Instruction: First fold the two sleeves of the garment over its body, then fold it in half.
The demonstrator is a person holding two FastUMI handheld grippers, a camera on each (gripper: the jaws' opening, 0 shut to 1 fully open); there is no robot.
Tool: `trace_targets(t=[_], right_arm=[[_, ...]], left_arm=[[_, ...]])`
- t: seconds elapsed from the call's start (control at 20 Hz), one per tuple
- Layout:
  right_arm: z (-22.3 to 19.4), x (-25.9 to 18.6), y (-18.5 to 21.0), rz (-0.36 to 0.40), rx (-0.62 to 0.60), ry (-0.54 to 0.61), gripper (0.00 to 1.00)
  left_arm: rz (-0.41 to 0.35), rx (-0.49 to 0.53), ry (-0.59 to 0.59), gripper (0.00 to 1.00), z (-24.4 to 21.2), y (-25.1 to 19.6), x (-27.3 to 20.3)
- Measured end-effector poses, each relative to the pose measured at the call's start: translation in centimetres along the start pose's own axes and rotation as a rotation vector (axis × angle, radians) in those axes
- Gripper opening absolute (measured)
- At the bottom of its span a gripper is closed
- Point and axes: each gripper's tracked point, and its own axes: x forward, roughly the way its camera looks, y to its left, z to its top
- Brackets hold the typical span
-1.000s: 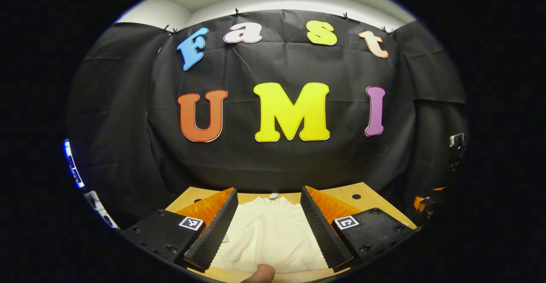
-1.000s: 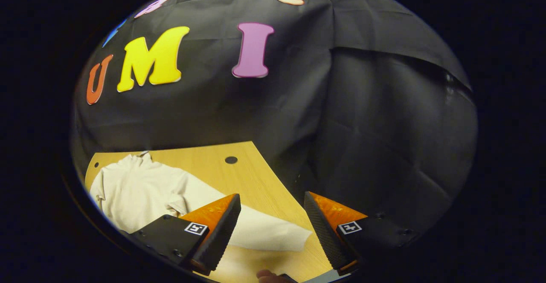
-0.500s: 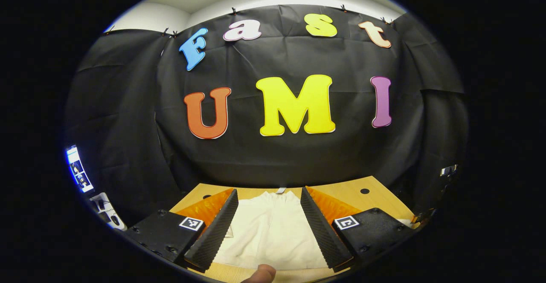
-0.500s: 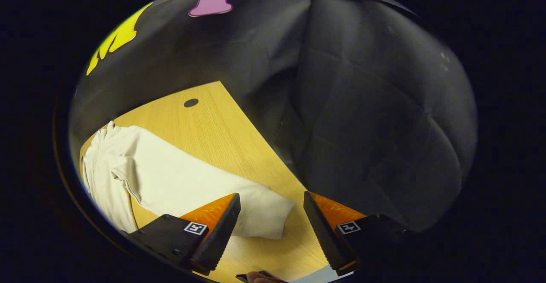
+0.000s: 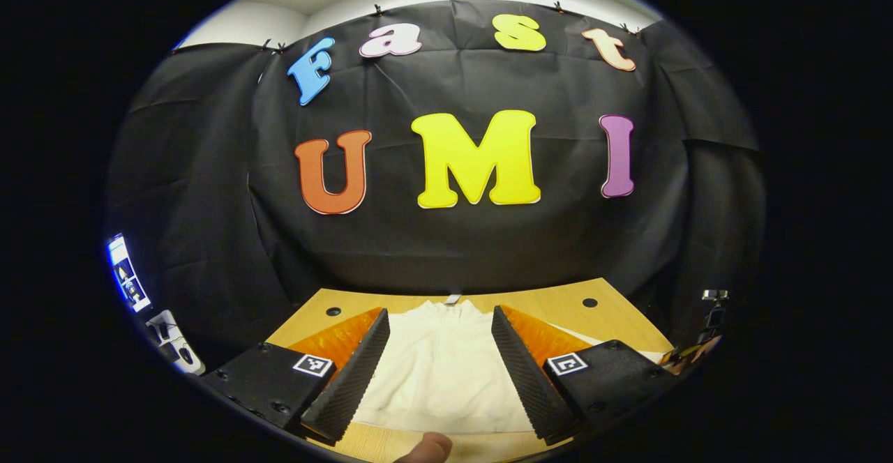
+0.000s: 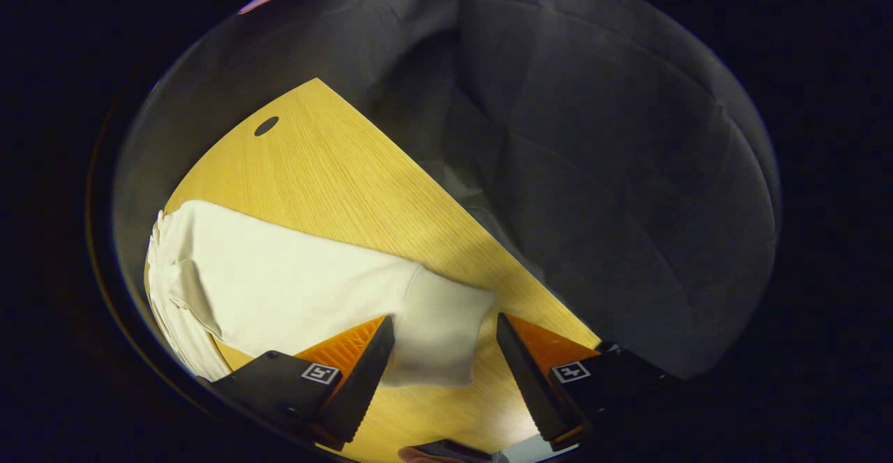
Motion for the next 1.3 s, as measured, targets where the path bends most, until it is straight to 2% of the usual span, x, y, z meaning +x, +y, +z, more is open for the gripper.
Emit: trace_targets(t=[0.05,0.15,0.2,0.25,0.35,0.4,0.5,0.55,0.6,0.8,0.85,0.95,1.1,1.3], right_arm=[[-0.2,0.2,0.2,0.014,0.031,0.023,0.95],[-0.2,0.4,0.3,0.032,0.083,0.056,0.91],[-0.2,0.4,0.3,0.032,0.09,0.079,0.88],[-0.1,0.7,0.1,0.031,0.09,0.102,0.89],[0.0,0.7,0.4,0.046,0.08,0.135,0.84],[0.1,0.7,0.5,0.049,0.077,0.154,0.77],[0.2,0.9,0.9,0.075,0.084,0.168,0.75],[0.2,0.9,1.2,0.076,0.107,0.183,0.65],[0.4,1.0,1.4,0.071,0.122,0.19,0.43],[0.3,1.1,1.4,0.069,0.104,0.196,0.43],[0.3,1.3,2.4,0.121,0.128,0.199,0.43],[0.3,1.2,2.8,0.113,0.178,0.213,0.15],[0.1,1.3,2.8,0.101,0.163,0.215,0.13],[-0.1,1.3,2.8,0.061,0.083,0.214,0.1]], left_arm=[[-0.007,-0.003,0.002,0.95,-0.2,0.2,0.0],[-0.014,-0.008,-0.003,0.96,-0.3,0.7,0.1],[-0.01,-0.009,-0.002,0.95,-0.4,1.1,0.2],[-0.009,-0.013,0.003,0.95,-0.7,1.6,0.2],[-0.007,-0.025,0.02,0.95,-1.5,2.4,0.3],[-0.001,-0.027,0.033,0.95,-1.9,2.9,0.3],[0.021,-0.015,0.053,0.95,-2.6,4.0,0.2],[0.03,-0.001,0.058,0.96,-2.8,4.4,0.1],[0.023,0.006,0.062,0.96,-2.9,4.3,0.1],[0.01,0.026,0.057,0.96,-2.9,4.7,0.0],[0.006,0.028,0.058,0.96,-3.0,4.6,0.1],[0.0,0.028,0.059,0.96,-2.9,4.6,0.3],[-0.01,0.031,0.05,0.96,-2.6,4.5,0.3],[-0.033,0.029,0.046,0.96,-2.6,4.2,0.5]])
